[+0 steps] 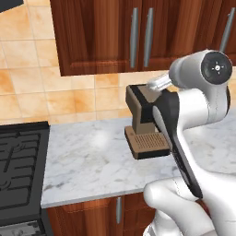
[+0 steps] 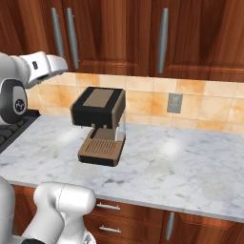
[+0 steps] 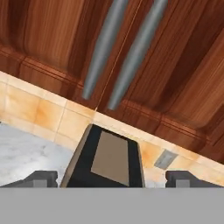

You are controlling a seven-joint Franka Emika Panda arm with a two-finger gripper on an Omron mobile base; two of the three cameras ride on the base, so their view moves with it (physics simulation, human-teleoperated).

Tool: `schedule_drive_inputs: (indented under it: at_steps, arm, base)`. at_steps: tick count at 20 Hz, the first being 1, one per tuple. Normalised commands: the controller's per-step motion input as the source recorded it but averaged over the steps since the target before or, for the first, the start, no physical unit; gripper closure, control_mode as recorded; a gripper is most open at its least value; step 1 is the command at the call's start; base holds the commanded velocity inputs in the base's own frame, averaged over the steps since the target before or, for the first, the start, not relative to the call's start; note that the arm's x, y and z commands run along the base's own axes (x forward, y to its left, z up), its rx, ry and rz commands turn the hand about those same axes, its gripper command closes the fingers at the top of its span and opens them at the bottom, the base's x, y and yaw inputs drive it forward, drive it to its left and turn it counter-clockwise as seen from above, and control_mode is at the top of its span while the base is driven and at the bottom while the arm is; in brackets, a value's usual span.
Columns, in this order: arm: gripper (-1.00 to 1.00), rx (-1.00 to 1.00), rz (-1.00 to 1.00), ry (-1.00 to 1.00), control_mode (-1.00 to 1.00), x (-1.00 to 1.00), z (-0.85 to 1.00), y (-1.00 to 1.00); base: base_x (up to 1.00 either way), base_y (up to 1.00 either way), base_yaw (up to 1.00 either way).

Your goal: The dining table condiment station is running low on oil/vinegar bottle. Refill the condiment station by opening the cabinet and taking the oil/vinegar bottle from the cabinet and placing it on the dining table.

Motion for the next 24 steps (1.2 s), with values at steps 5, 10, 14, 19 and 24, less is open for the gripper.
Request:
schedule_drive_inputs:
  at_steps: [5,10,14,19,24]
  arm:
    - [-1.00,0.00,0.05,-0.21,-1.00,0.20,0.50,0.23]
    - [-1.00,0.00,0.00,-0.06,-1.00,0.58,0.30,0.31]
    - [-1.00,0.01,0.00,-0.06,-1.00,0.76,0.06,0.21]
    - [-1.00,0.00,-0.03,0.00,-1.00,0.77,0.28,0.30]
    - [-1.00,0.09,0.00,-0.03,-1.00,0.06,0.06,-0.44]
  base:
    - [0.00,0.00,0.00]
    - [0.00,0.00,0.00]
    - [0.00,0.00,0.00]
    - [0.00,0.00,0.00]
    - [0.00,0.00,0.00]
